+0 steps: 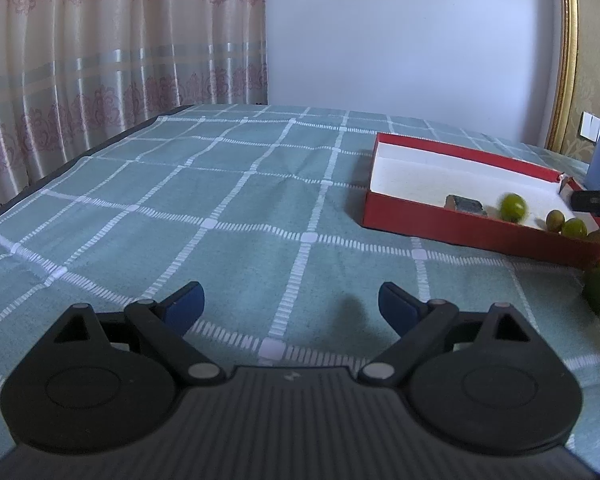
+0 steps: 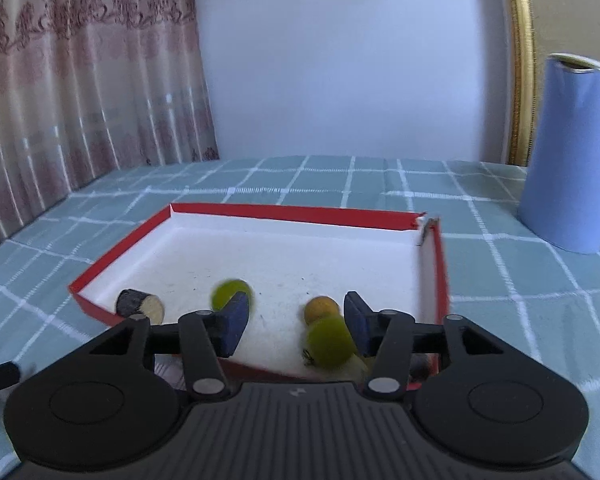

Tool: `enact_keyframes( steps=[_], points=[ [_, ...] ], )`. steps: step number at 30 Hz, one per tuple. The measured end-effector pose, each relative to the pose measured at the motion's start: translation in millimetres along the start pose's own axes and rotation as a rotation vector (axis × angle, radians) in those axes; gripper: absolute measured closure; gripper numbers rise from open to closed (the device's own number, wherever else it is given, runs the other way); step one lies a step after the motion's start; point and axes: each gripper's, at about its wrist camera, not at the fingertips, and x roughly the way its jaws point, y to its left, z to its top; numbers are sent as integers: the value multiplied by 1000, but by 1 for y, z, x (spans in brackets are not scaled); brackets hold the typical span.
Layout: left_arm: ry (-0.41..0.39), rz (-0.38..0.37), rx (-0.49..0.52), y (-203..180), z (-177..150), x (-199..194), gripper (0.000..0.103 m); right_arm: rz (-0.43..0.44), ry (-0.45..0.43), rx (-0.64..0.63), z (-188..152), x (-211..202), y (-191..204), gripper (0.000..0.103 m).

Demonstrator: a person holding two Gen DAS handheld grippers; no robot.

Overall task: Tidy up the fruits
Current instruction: 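Carry the green tomato into the red tray and open the right gripper, then move the left gripper to the red cherry tomato and grasp it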

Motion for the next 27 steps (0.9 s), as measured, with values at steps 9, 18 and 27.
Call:
enact_keyframes(
  steps=[9, 18, 27],
  points=[
    [-2, 16, 19, -4, -1, 0, 9, -36, -59, 0, -50, -84, -38, 37],
    [-24, -38, 90, -27, -2, -13, 8, -103, 28, 70, -84, -91, -70, 37],
    [-41, -97, 219, -79, -11, -24, 9, -86, 72, 129, -90, -85, -80, 37]
  ],
)
